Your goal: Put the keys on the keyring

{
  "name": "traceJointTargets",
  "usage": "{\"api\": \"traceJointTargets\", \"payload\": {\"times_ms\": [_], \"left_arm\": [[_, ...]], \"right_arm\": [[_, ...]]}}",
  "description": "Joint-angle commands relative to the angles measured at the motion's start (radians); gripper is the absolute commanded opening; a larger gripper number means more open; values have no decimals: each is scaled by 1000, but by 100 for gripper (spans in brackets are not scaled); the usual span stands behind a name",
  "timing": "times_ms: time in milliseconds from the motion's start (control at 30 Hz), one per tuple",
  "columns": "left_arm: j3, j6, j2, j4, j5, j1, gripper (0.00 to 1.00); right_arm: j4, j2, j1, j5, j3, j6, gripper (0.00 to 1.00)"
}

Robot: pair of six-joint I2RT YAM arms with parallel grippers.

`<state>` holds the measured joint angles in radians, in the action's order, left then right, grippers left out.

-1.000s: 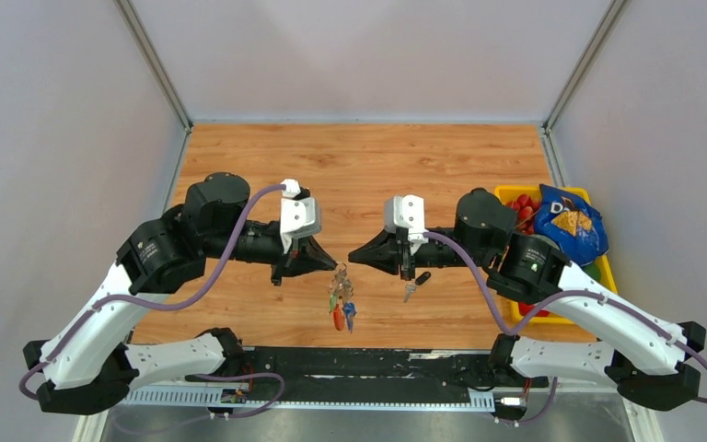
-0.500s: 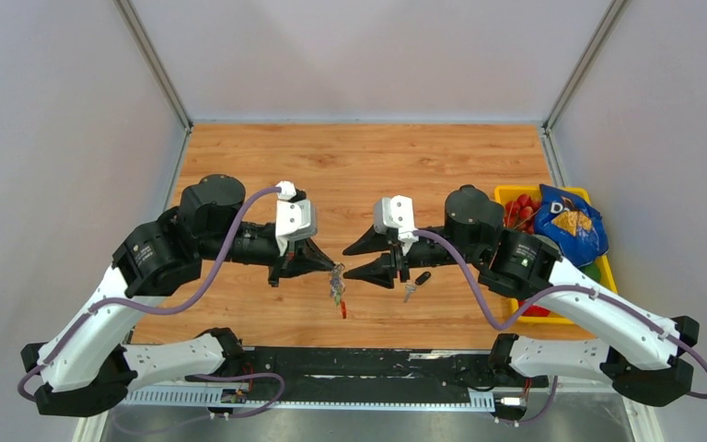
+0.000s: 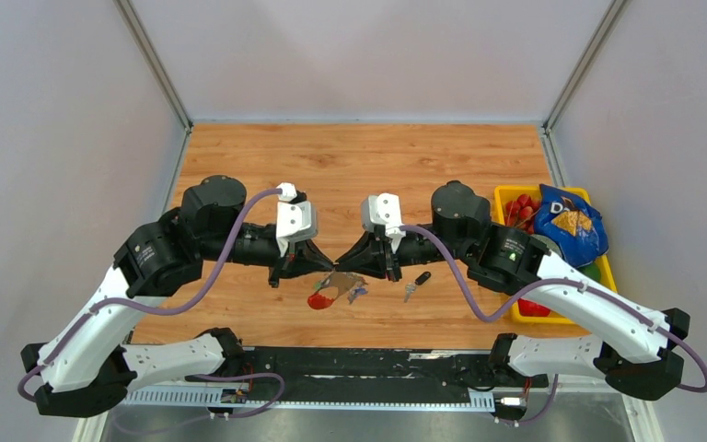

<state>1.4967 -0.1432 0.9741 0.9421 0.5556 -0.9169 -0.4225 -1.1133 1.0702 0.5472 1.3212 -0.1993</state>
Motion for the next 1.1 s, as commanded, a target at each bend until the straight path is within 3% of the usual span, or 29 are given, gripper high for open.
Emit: {"api": "traceJointTargets", "payload": {"times_ms": [0, 300, 367, 467, 667, 1067], "left_arm": [[5, -21, -22, -47, 16, -5, 0], [10, -16, -28, -70, 16, -7, 1], [5, -9, -35, -87, 17, -7, 10], [-10, -3, -58, -121, 19, -7, 33], [-71, 38, -135, -253, -1, -6, 53], [-189, 136, -197, -517, -9, -6, 58]], "right_arm": [[7, -8, 0, 30, 38, 5, 1], [37, 11, 1, -15, 27, 27, 0], [80, 33, 4, -46, 16, 54, 0], [140, 74, 7, -99, -2, 84, 0], [258, 156, 7, -167, -55, 141, 0], [663, 296, 7, -116, -264, 221, 0]]}}
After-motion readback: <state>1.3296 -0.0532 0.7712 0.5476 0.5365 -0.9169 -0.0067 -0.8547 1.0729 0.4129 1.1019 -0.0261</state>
